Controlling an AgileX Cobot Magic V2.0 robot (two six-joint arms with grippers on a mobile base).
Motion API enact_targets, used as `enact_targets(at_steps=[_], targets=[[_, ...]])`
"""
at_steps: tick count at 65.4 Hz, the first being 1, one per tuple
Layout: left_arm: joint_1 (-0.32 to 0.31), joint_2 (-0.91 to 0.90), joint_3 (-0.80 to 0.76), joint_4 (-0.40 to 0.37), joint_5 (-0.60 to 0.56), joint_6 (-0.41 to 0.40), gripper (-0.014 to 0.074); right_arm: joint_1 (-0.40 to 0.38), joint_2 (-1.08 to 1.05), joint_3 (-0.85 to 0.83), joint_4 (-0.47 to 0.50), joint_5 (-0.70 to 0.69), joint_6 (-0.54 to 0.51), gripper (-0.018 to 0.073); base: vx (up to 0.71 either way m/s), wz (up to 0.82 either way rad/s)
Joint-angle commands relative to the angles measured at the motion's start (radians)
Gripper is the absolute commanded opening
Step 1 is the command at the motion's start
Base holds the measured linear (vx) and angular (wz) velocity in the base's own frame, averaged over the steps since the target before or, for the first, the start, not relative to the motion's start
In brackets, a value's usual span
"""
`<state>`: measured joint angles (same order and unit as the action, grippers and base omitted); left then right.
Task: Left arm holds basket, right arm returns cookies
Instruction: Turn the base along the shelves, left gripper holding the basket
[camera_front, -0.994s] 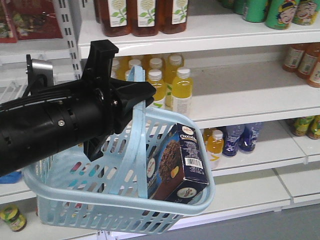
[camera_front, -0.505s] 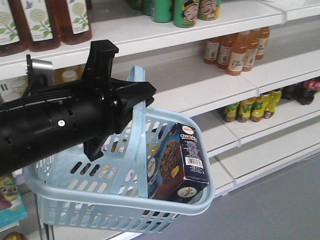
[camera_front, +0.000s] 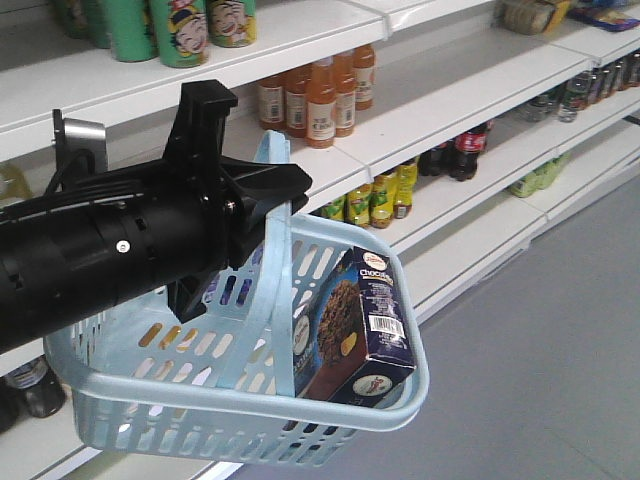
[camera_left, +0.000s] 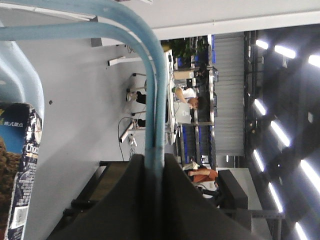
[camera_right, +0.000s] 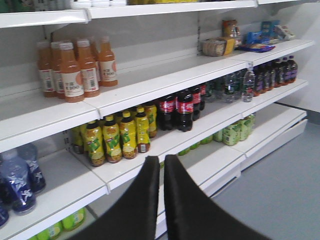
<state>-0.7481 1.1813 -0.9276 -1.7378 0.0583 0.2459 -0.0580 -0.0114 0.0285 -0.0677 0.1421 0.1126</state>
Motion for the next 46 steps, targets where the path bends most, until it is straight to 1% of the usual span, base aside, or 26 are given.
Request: enact_targets(at_steps=[1,25,46], targets=[[-0.003,-0.03,-0.044,-0.042,0.031,-0.001,-0.0003,0.0,-0.009,0.017,-0.01,-0.075,-0.004,-0.0003,0.07,-0.49],[-0.003,-0.03,-0.044,-0.042,0.031,-0.001,-0.0003,0.0,-0.009,0.017,-0.01,-0.075,-0.004,-0.0003,0.08,-0.55],[-0.003,-0.03,-0.044,-0.042,0.031,-0.001,-0.0003,0.0,-0.009,0.017,-0.01,-0.075,-0.004,-0.0003,0.1,-0.65]])
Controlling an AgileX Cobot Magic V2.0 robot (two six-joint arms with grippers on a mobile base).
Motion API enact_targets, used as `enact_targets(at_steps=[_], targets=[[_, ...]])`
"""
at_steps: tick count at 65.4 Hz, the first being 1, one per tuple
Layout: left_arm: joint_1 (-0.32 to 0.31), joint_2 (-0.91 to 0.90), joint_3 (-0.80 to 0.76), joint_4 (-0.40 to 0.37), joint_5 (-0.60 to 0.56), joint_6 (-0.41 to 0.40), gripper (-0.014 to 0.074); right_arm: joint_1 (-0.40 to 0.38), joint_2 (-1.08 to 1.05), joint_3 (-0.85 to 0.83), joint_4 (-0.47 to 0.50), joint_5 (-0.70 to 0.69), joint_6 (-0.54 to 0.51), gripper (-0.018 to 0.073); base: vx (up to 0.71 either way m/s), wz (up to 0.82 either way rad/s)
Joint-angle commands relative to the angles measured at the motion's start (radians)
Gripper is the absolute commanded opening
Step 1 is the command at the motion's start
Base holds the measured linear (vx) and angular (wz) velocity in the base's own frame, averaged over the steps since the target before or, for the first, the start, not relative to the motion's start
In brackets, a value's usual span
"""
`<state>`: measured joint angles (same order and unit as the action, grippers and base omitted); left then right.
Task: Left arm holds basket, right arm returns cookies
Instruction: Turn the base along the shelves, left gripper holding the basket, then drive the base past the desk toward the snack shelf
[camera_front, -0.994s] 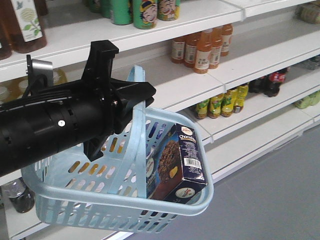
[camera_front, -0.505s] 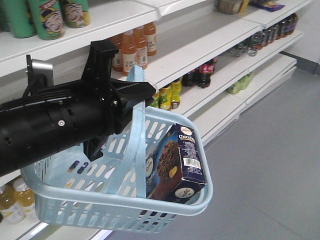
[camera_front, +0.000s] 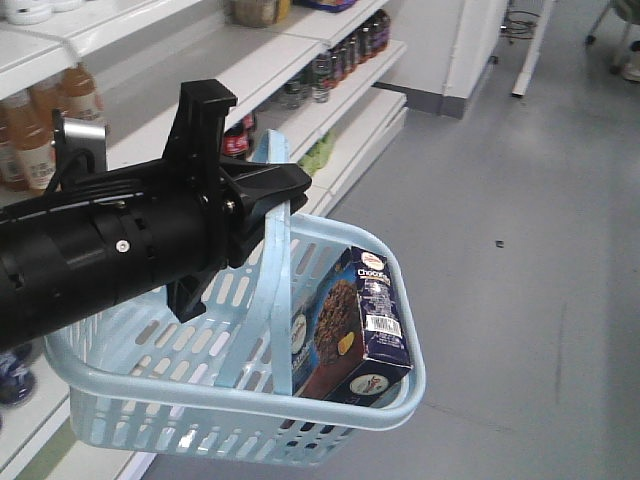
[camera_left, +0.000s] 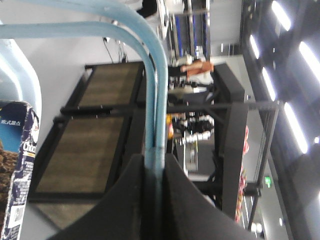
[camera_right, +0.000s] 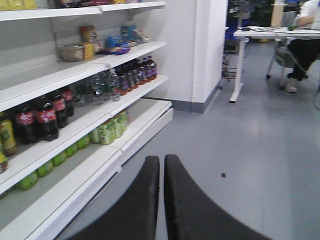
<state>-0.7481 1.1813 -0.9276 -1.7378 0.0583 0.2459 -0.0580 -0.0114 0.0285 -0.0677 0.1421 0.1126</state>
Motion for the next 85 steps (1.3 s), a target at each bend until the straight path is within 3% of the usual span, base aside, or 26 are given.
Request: enact_targets(at_steps=[1,41,85], targets=[[-0.003,-0.03,-0.044,-0.042,0.031,-0.001,-0.0003,0.0,-0.009,0.017,-0.01,-0.075,-0.004,-0.0003,0.1,-0.7],[-0.003,-0.03,-0.044,-0.042,0.031,-0.001,-0.0003,0.0,-0.009,0.017,-0.01,-0.075,-0.004,-0.0003,0.1,-0.64],[-0.003,-0.03,-0.044,-0.042,0.031,-0.001,-0.0003,0.0,-0.009,0.017,-0.01,-0.075,-0.004,-0.0003,0.1,-0.14]])
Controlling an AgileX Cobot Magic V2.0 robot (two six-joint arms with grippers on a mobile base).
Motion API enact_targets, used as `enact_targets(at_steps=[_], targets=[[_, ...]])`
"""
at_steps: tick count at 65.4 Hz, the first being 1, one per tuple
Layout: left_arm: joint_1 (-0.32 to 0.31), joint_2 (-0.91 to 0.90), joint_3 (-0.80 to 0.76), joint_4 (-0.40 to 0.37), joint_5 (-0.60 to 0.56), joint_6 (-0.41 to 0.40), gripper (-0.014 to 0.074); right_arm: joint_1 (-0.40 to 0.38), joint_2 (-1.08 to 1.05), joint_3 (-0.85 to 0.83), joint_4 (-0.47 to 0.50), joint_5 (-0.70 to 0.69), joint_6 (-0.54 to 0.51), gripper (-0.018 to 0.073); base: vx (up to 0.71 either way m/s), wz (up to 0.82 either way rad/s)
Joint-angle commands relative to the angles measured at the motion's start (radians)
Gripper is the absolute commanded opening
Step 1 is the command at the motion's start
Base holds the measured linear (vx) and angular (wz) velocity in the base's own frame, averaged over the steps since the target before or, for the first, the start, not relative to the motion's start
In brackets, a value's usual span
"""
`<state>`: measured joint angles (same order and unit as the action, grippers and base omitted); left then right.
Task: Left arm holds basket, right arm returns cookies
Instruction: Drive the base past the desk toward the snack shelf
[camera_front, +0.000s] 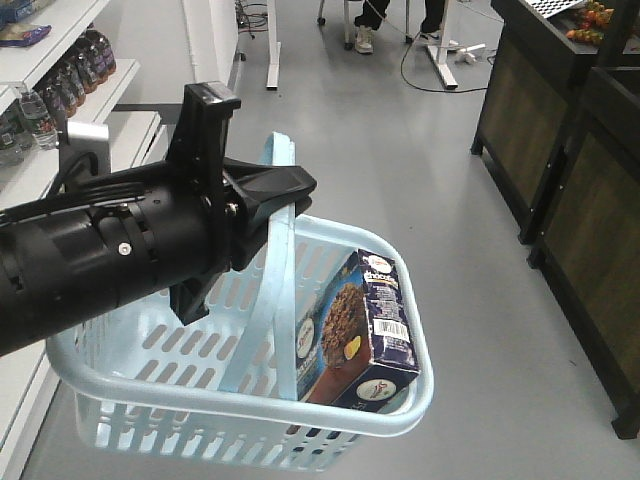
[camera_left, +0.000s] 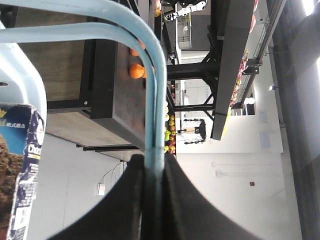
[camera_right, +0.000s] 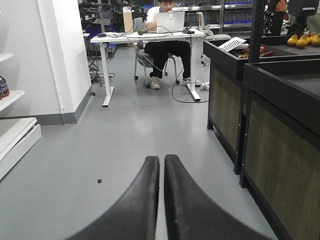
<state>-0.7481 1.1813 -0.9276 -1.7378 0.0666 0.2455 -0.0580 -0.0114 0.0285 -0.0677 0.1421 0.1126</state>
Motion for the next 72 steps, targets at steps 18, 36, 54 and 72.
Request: enact_targets(at_steps=[18,36,54,72], targets=[[-0.003,-0.03,-0.044,-0.042,0.024,0.0,-0.0003,0.0,-0.009,0.017,-0.01,-0.075,-0.004,-0.0003,0.16,0.04],[-0.003,-0.03,-0.044,-0.042,0.026,0.0,-0.0003,0.0,-0.009,0.017,-0.01,-0.075,-0.004,-0.0003,0.22,0.05],[-0.003,-0.03,-0.044,-0.042,0.026,0.0,-0.0003,0.0,-0.009,0.017,-0.01,-0.075,-0.004,-0.0003,0.29,0.03],[-0.003,-0.03,-0.044,-0.042,0.026,0.0,-0.0003,0.0,-0.009,0.017,-0.01,-0.075,-0.004,-0.0003,0.34,-0.03]])
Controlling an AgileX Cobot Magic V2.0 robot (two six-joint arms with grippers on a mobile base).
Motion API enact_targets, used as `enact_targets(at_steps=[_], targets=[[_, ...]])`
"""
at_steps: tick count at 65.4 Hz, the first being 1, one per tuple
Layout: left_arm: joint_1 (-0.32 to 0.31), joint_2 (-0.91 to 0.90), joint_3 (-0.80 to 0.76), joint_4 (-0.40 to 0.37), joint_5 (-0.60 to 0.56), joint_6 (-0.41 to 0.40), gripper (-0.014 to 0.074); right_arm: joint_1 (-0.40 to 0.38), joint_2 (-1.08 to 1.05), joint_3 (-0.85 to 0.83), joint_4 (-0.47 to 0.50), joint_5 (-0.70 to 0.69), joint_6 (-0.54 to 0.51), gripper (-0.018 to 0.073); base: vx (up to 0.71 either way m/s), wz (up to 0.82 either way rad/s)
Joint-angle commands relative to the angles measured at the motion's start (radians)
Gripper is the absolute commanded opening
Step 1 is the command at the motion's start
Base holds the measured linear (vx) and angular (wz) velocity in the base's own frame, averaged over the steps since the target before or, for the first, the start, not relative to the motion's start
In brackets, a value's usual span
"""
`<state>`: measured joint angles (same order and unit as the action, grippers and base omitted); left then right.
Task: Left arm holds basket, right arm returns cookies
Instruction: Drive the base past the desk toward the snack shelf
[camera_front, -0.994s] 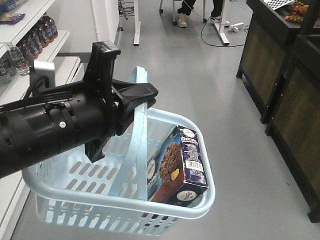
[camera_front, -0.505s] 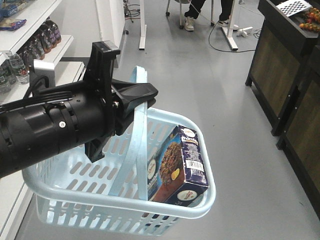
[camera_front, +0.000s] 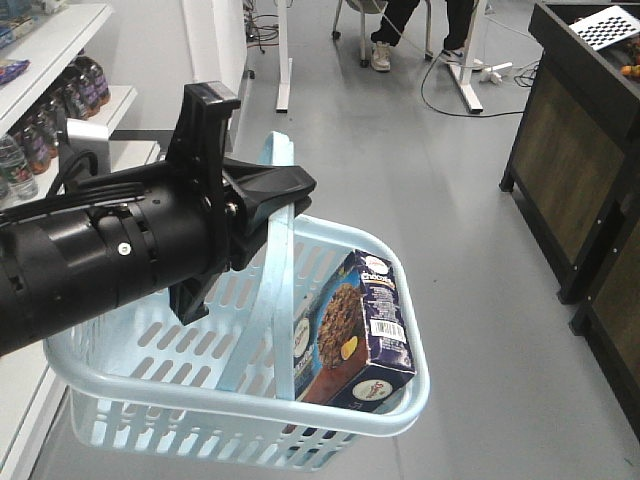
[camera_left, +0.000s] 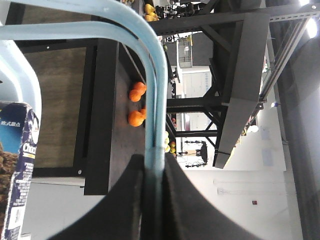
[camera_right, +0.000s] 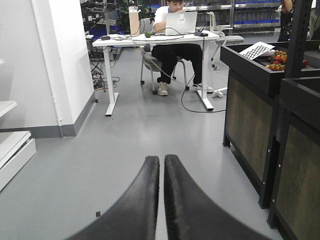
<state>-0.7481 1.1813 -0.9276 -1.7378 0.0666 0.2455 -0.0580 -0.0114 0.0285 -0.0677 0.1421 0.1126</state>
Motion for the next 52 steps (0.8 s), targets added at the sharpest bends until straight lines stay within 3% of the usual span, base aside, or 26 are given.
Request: enact_targets(at_steps=[1,52], targets=[[-0.003,-0.03,-0.044,-0.042,0.026,0.0,-0.0003,0.0,-0.009,0.017,-0.01,-0.075,-0.004,-0.0003,0.36,-0.08],[-0.003,-0.03,-0.044,-0.042,0.026,0.0,-0.0003,0.0,-0.009,0.017,-0.01,-0.075,-0.004,-0.0003,0.4,-0.04]])
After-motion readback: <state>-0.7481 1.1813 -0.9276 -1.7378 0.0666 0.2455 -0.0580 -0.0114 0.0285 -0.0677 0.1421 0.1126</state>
